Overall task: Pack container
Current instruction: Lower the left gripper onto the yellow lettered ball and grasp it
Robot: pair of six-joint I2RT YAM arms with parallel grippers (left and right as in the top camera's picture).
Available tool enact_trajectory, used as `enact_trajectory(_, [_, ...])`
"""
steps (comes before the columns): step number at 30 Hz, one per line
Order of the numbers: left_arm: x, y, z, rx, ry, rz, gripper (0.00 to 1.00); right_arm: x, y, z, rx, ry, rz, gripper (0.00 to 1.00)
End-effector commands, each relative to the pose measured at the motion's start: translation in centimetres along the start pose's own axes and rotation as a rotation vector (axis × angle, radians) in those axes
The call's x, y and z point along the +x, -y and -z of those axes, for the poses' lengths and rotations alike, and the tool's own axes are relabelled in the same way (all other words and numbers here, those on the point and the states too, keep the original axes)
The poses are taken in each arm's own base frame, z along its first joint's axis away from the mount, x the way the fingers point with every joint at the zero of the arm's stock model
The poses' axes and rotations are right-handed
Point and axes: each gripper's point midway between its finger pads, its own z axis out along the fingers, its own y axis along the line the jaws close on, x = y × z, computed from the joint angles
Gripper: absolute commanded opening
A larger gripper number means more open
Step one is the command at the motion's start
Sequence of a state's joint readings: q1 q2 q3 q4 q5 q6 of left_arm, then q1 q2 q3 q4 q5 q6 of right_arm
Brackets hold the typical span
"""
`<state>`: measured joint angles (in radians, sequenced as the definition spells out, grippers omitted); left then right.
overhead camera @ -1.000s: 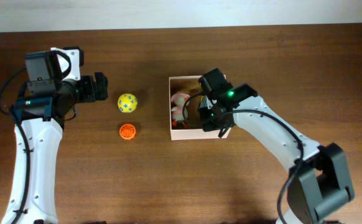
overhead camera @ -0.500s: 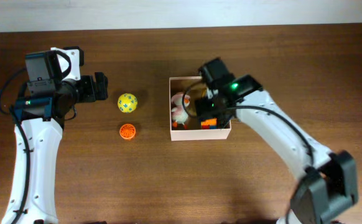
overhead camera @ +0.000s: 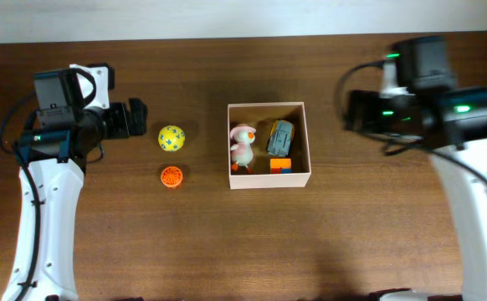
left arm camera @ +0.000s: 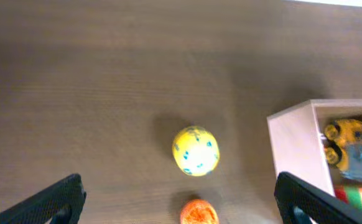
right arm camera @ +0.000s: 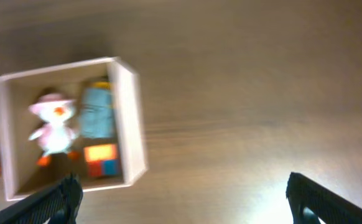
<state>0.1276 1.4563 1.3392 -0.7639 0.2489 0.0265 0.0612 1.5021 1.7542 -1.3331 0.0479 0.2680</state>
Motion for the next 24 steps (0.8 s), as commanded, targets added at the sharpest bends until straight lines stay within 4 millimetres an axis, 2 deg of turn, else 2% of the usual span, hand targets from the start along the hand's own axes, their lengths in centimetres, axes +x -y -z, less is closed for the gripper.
enact_trajectory(1, [-0.3,1.5,0.3,0.093,0.001,0.000,0.99,0.1,2.9,0.4,-0.030,-0.027,-0.121,0.99])
enact_trajectory(5, [-1.2,2.5,-0.1,0.148,0.034,-0.015,0.99,0.4,6.1,-0.3,-0.028,-0.063,-0.238,0.99])
enact_trajectory(8, [-0.8,2.2,-1.7,0.124,-0.005,-0.016,0.99,0.4,7.8,-0.7,-0.005,-0.070,-0.284,0.99])
enact_trajectory(10, [-0.1,2.0,-3.4,0.093,-0.072,-0.016,0.99,0.3,8.5,-0.9,0.004,-0.074,-0.304,0.99])
enact_trajectory(13, [0.7,2.2,-5.8,0.063,-0.177,-0.043,0.99,0.3,8.8,-1.1,0.010,-0.080,-0.311,0.99])
enact_trajectory(18, [0.8,2.5,-9.2,-0.011,-0.266,-0.097,0.99,0.3,8.7,-1.2,0.008,-0.082,-0.309,0.99])
enact_trajectory(24, [4.3,2.7,-13.9,-0.072,-0.399,-0.168,0.99,0.3,8.7,-1.2,0.008,-0.082,-0.309,0.99])
